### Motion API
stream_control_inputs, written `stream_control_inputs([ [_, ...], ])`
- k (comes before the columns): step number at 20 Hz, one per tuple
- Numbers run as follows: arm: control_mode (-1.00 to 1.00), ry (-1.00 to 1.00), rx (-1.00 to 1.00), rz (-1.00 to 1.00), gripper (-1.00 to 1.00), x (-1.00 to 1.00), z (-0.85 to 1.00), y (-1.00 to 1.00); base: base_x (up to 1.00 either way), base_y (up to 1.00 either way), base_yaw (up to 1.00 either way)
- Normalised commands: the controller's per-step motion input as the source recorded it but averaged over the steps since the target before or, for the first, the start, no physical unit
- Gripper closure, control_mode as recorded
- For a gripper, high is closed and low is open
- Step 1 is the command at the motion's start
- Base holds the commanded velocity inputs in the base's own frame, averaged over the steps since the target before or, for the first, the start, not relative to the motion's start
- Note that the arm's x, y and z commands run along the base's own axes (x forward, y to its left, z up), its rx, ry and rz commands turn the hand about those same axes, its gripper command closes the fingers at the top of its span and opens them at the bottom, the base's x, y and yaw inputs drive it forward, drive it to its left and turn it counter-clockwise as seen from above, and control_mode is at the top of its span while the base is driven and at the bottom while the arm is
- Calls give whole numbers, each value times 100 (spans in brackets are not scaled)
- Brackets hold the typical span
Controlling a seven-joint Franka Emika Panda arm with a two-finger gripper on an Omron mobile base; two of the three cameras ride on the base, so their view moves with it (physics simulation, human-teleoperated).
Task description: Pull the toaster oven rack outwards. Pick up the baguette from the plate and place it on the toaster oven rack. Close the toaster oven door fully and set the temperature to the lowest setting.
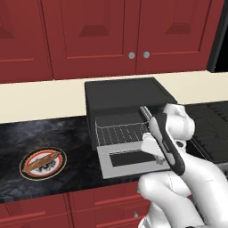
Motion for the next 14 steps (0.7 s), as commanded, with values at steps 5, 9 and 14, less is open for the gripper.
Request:
stream_control_inputs([
  [5, -100, -42, 0, 10, 100, -64, 100, 16, 0, 0, 0],
  [9, -100, -39, -9, 15, 100, -28, 89, 43, 0, 0, 0],
  [14, -100, -20, -19, 8, -100, 2, 71, 99, 0, 0, 0],
])
